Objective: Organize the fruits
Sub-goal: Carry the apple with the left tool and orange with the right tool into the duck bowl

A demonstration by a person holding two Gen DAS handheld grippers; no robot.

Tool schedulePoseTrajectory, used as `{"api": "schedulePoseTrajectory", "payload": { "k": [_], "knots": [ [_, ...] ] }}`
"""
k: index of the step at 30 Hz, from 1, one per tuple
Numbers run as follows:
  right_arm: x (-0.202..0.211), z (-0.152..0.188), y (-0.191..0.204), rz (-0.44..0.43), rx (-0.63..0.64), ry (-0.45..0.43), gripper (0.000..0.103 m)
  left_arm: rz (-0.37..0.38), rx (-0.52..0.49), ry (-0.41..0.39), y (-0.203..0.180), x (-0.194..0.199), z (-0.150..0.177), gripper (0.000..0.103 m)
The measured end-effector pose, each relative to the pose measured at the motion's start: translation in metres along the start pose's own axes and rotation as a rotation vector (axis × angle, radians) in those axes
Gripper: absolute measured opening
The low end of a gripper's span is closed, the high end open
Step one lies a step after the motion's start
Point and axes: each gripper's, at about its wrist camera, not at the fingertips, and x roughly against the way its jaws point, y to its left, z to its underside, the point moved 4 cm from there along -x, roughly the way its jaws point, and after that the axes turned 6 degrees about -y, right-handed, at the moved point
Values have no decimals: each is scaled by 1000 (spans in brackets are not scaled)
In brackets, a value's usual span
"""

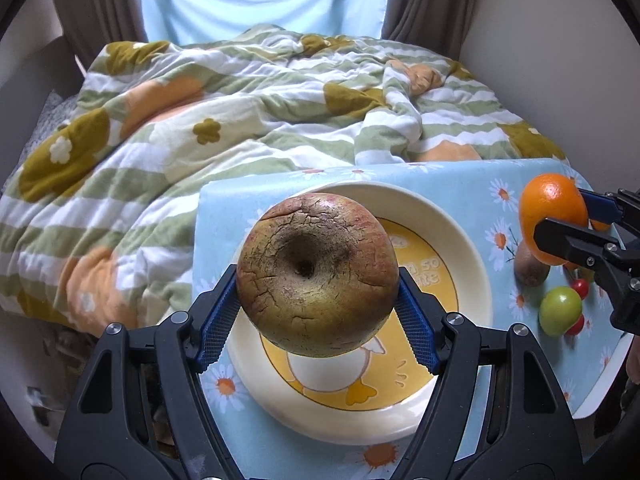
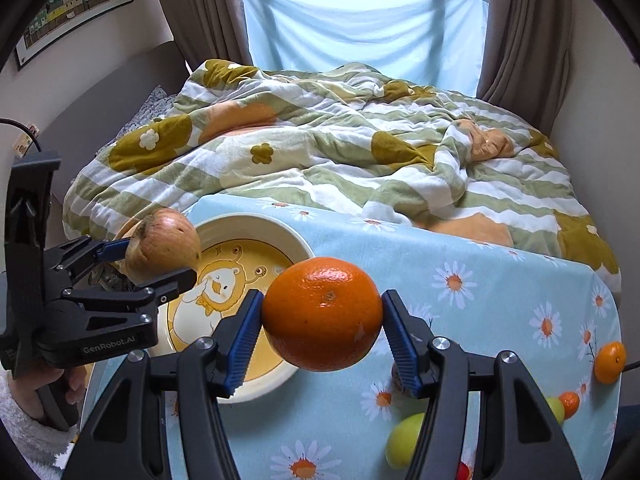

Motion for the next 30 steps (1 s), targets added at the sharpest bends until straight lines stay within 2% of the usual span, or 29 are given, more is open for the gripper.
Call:
{"api": "schedulePoseTrajectory", "payload": {
  "k": [16,17,19,21,30],
  "knots": [
    [-30,-13,-14,-18,1,50,56,-31,-20,63,-1,-47,1,81],
    [-30,-13,-15,-18,0,51,56,-40,-27,59,-2,-47,0,83],
    [-30,-14,-16,-17,-2,52,56,-49,-38,28,-4,-40,-5,103],
    [-30,-15,-18,-14,-6,52,56,-63,-45,-3,-4,-30,-9,103],
    [-29,-16,-16,-32,9,73,56,-72,-18,13,-2,-1,1,103]
  ]
}}
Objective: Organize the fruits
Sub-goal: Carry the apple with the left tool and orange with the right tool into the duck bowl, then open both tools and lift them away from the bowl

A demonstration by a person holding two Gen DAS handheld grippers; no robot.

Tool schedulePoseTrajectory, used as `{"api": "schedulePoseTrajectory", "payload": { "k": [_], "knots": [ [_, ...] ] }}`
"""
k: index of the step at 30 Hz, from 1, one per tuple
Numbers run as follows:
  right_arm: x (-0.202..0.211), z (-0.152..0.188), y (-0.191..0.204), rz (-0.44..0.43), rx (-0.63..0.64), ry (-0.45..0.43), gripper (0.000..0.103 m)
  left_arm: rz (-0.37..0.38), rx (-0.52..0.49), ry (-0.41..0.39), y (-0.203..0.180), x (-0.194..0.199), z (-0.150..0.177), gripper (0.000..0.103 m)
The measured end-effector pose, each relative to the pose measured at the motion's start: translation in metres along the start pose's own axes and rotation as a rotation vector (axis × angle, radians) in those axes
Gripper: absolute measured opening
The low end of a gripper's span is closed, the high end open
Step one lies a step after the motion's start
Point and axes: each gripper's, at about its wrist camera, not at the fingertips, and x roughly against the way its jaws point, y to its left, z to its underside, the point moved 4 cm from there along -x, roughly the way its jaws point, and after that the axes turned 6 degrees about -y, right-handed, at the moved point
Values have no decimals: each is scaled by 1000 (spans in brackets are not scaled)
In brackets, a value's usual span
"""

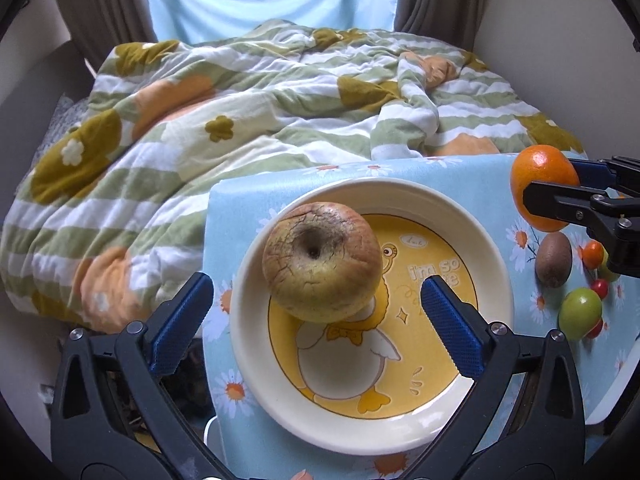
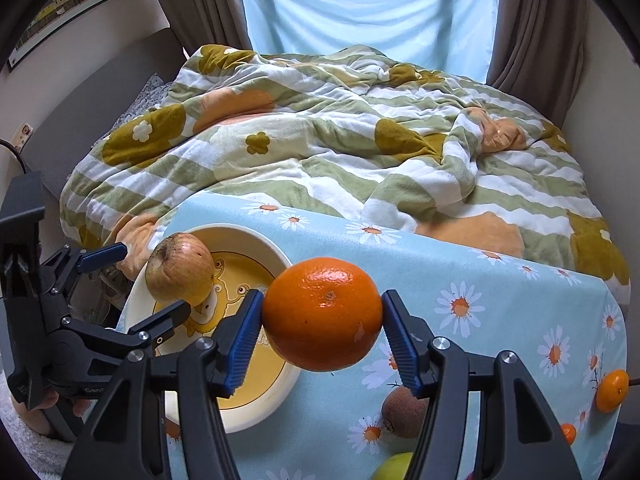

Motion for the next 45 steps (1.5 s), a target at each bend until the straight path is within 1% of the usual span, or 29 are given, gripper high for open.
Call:
{"api": "schedulePoseTrajectory", "payload": {
  "k": [8,15,21,27,28,29,30,31,36,41,45],
  "knots": [
    [-15,-1,27,-74,126,17,56,-20,56,-2,8,27,19,103],
    [-40,-1,47,-135,205,28,56,-36,68,11,7,32,34,103],
    [-61,2,56,-154,269,42,56,-42,87,27,7,32,43,103],
    [-70,4,59,-162,297,49,57,-36,112,38,8,33,50,103],
    [-69,4,59,-167,296,41,60,-35,115,40,8,33,51,103],
    [-67,3,59,-171,296,30,67,-34,116,42,7,34,53,103],
    [-65,1,59,-174,295,18,88,-34,118,44,6,35,54,103],
    [-62,0,59,-179,294,6,103,-34,120,45,6,36,55,103],
    [-53,-2,52,-170,270,-31,103,-31,132,50,5,42,58,103],
    [-39,-2,48,-153,244,-26,103,-35,136,35,5,54,56,103],
    [-21,-1,47,-146,215,-25,103,-37,125,11,3,67,51,103]
  ]
}}
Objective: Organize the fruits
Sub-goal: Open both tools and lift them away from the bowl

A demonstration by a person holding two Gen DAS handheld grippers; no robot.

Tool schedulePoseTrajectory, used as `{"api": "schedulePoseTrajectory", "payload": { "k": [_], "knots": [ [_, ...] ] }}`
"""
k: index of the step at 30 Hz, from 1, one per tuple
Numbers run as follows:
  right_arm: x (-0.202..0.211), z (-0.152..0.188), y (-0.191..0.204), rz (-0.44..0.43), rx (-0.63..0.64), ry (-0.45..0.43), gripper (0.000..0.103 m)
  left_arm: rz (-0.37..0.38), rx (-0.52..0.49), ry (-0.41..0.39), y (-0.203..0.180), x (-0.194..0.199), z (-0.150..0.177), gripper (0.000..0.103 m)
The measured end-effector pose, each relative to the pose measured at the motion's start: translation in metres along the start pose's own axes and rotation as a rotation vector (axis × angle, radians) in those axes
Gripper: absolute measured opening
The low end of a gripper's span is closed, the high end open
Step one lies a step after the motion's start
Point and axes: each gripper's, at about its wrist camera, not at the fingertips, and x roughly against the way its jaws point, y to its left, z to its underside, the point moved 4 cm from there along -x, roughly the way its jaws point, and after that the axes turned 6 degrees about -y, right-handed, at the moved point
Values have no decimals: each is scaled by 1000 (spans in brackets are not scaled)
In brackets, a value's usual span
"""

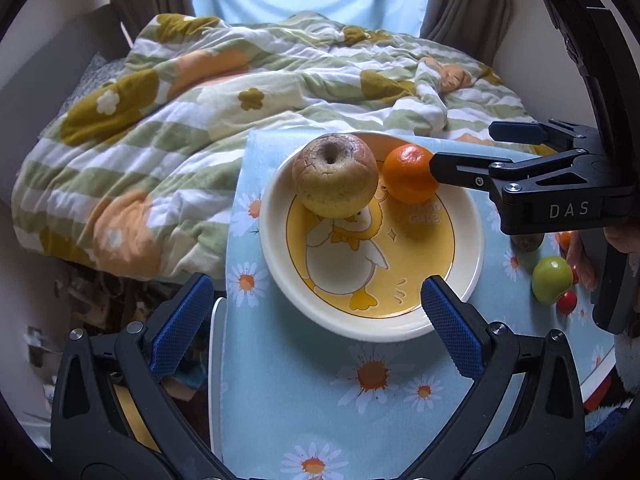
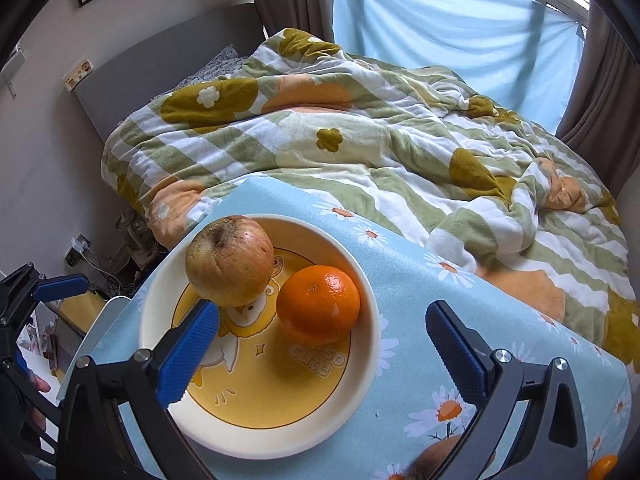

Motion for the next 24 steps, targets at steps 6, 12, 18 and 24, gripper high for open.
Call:
{"api": "schedulePoseTrajectory", "payload": {
  "k": [6,12,18,24],
  "knots": [
    [37,4,6,22,-49,-26,103,13,-35,-45,-7,26,-7,103],
    [76,14,5,57,-127,-44,103,32,-87,-71,-19,51,-9,103],
    [122,32,-8,132,-221,-68,103,100,-128,-83,-41,66,-8,103],
    [170,59,-36,265,-292,-79,103,167,-167,-80,-73,72,-8,103]
  ]
}}
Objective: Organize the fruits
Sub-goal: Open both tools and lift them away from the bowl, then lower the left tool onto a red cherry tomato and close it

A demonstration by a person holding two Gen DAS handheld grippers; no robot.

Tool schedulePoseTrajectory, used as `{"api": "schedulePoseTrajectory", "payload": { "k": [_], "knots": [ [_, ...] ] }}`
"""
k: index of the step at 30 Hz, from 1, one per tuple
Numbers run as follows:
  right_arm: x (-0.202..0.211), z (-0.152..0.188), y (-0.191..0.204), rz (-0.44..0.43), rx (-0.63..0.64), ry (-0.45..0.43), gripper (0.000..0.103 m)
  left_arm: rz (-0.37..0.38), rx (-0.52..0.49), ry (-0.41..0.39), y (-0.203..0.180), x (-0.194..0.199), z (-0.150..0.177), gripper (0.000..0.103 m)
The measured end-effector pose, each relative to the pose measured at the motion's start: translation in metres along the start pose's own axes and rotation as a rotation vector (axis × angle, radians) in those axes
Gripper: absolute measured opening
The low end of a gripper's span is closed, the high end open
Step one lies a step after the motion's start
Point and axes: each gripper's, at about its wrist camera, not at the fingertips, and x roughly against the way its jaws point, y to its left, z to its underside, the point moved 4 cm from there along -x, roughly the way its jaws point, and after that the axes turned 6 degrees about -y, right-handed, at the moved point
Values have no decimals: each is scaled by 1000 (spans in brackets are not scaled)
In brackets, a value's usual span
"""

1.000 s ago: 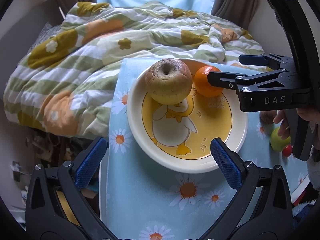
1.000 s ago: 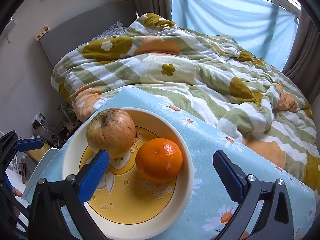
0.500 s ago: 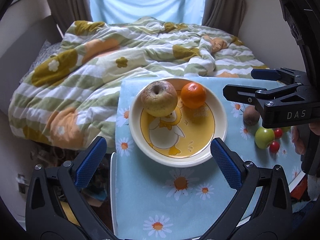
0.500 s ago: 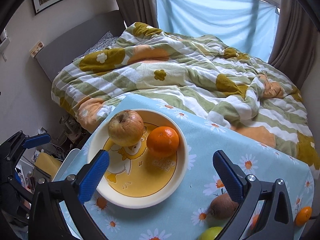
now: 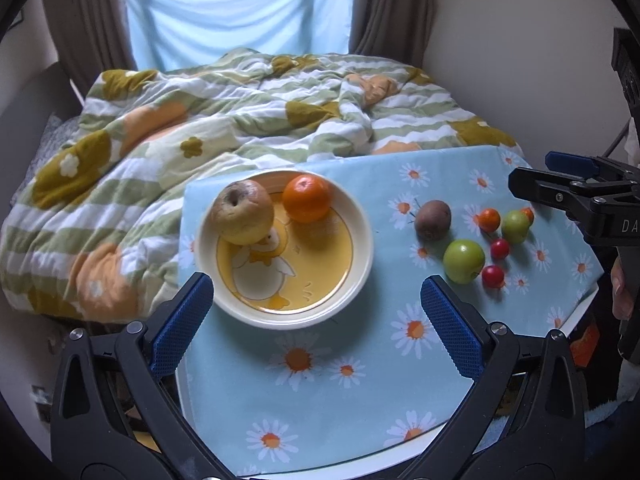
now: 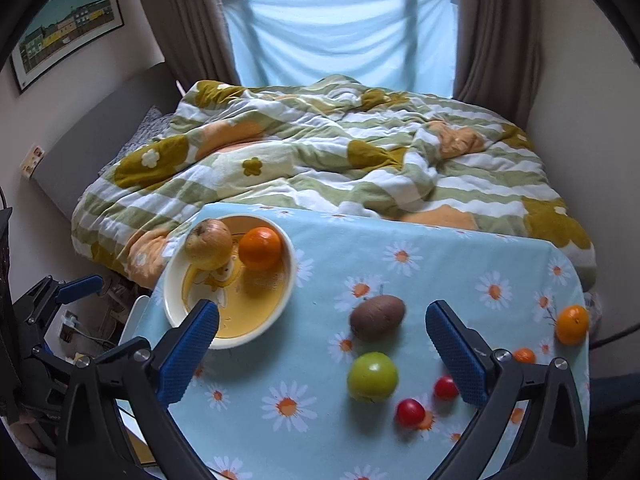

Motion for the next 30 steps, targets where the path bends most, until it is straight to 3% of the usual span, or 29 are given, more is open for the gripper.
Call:
{"api": "schedulePoseTrajectory", "payload": {
  "k": [6,10,21,30],
  "knots": [
    [30,21,-59,84,-45,-9,103,6,-33,-17,-45,-3,-7,103],
    [38,34,-101,93,-64,-3,103,-2,-19,-1,-79,-11,-7,103],
    [20,80,-197,25,-16,84,103,-39,73,72,-177,-55,22,103],
    [-12,103,-233,-29,70,126,103,-74,119,108,-219,-96,46,103]
  ]
}}
